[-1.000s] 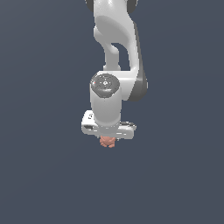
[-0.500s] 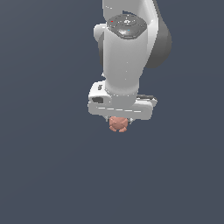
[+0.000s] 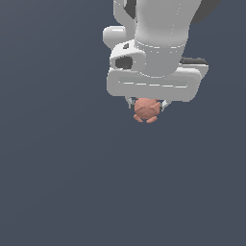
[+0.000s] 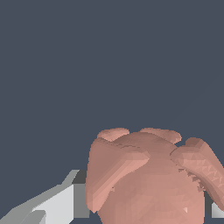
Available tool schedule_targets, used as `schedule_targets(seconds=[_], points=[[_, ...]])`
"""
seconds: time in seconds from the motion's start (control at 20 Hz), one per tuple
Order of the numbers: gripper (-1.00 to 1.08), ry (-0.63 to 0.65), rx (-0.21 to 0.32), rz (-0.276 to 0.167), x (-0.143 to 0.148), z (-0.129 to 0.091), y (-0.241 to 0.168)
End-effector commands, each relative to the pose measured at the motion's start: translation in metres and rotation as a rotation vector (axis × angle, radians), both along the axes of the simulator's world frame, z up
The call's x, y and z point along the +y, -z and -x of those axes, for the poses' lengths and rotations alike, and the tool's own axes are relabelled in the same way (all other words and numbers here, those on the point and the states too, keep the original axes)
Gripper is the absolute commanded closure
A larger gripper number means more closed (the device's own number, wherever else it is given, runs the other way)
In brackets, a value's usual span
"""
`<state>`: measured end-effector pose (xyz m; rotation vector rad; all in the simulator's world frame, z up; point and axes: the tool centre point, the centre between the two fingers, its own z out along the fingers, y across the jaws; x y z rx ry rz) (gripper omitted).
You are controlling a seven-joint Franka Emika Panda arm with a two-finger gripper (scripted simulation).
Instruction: Pick up the object and move it to a goal position.
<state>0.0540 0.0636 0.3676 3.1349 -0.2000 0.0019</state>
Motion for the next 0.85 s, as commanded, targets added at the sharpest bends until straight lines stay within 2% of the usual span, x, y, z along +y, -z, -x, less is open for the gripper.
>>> schedule_targets(seconds=[0.0, 0.35, 0.8], points=[[1.08, 0.0, 0.001, 0.0, 0.008, 0.002, -0.022], [1.08, 0.001, 0.001, 0.0, 0.022, 0.005, -0.061], [1.08, 0.001, 0.001, 0.0, 0.028, 0.004, -0.075]])
